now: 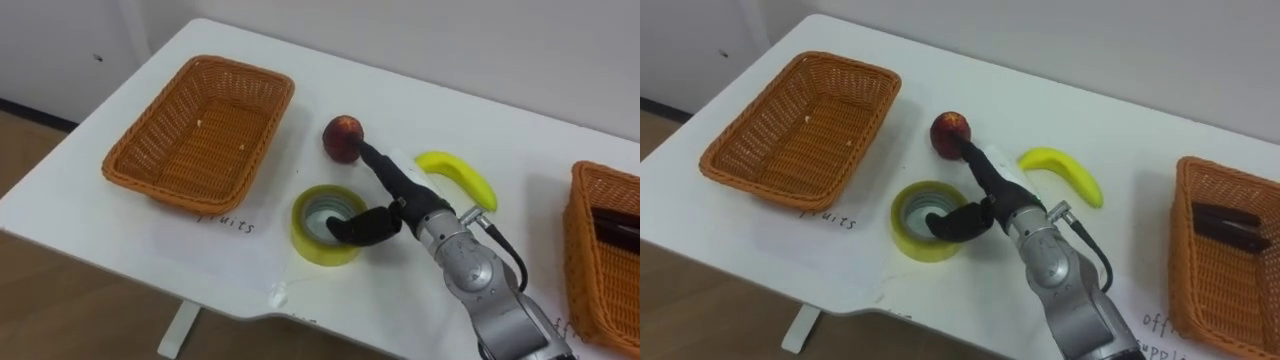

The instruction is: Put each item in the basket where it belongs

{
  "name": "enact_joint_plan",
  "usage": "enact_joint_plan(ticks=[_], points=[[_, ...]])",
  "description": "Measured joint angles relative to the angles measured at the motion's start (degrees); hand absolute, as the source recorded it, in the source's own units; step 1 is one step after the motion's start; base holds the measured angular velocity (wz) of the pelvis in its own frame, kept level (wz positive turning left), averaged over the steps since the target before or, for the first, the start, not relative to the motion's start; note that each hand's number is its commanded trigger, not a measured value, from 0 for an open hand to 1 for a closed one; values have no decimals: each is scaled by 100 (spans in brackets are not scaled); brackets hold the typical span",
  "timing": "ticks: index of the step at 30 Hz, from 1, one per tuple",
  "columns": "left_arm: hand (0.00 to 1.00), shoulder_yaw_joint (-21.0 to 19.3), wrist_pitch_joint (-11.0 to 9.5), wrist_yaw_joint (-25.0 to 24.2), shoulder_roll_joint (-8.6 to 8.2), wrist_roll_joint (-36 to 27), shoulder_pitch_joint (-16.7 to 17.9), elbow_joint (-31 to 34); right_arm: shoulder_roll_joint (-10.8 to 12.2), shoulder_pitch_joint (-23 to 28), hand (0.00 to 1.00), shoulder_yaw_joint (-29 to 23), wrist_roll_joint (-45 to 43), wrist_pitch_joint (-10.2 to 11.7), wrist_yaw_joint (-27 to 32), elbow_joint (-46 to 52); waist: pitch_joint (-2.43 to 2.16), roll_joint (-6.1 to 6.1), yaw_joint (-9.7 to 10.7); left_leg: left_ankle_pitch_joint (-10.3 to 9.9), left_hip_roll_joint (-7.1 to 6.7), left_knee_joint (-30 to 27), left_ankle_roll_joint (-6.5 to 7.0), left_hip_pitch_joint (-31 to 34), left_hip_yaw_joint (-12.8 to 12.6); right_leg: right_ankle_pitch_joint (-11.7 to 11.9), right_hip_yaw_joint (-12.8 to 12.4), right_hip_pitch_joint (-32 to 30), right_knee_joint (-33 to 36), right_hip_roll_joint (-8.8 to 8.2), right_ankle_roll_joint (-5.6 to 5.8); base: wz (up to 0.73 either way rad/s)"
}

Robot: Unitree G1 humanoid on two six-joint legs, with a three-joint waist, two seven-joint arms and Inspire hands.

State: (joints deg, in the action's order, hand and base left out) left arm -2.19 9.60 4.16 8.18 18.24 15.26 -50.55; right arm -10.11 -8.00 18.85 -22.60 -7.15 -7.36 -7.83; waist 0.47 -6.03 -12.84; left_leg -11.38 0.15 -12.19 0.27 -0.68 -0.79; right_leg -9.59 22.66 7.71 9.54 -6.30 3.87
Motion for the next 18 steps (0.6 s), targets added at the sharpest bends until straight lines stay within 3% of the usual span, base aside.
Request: enact_joint_plan(ticks=[10,18], points=[[0,-7,13,-8,23,80,8,142,-18,-97,0,-136,-28,-49,-440,1,32,-63,-5,-1,1,44,0,21,-16,0,20,-31,6,-1,0,0],[0,-6,27,-14,20,265,2,166,-17,-143,0,-227,-46,-57,-741,8,30,-67,5,0,1,40,0,16,-8,0,21,-42,5,-1,0,0]])
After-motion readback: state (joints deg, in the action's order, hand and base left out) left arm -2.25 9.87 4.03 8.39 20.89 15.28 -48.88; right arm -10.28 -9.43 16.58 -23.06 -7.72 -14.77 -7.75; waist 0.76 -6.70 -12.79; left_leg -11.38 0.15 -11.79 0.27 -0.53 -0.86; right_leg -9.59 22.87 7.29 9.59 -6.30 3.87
